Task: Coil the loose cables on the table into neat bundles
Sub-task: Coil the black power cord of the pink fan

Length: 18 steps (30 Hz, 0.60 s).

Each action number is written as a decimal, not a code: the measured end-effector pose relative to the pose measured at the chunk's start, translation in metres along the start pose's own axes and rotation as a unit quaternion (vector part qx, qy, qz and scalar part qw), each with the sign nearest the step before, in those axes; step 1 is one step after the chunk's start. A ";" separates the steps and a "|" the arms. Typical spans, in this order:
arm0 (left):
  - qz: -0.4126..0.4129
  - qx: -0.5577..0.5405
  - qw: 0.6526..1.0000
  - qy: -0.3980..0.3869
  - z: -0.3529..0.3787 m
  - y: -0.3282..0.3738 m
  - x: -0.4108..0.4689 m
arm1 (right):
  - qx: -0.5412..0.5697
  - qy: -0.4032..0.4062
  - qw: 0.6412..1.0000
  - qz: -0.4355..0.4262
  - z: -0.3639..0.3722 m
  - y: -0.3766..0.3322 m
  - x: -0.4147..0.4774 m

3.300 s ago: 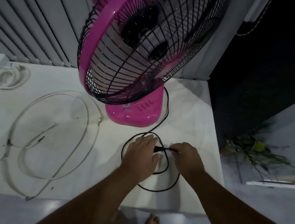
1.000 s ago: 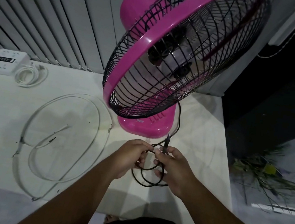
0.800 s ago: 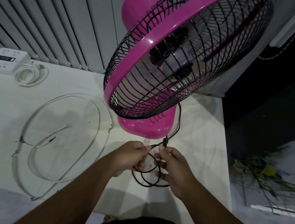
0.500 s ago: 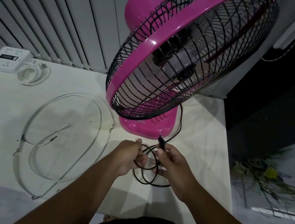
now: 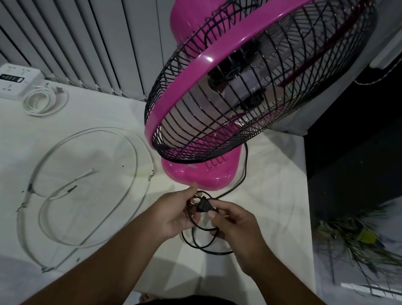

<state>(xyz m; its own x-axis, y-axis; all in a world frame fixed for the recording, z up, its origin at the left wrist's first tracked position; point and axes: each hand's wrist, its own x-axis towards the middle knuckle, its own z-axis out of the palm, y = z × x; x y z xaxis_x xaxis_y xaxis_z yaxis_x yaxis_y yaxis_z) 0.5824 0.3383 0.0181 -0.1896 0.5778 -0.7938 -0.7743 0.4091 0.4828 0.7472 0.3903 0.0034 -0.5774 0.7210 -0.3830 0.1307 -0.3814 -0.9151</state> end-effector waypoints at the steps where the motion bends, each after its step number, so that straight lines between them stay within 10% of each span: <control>1: 0.020 0.016 1.000 0.001 0.000 -0.001 0.000 | 0.009 0.008 1.000 0.004 0.000 0.000 0.000; 18: 0.354 0.295 0.883 0.090 -0.008 -0.023 -0.008 | -0.026 0.121 0.991 0.046 0.003 -0.006 0.009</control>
<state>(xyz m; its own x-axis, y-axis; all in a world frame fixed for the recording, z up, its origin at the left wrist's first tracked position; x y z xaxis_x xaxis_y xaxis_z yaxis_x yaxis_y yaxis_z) 0.5969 0.3185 0.0102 -0.6347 0.7360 -0.2354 0.0163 0.3173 0.9482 0.7386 0.3974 0.0055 -0.3517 0.8043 -0.4789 0.2185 -0.4269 -0.8775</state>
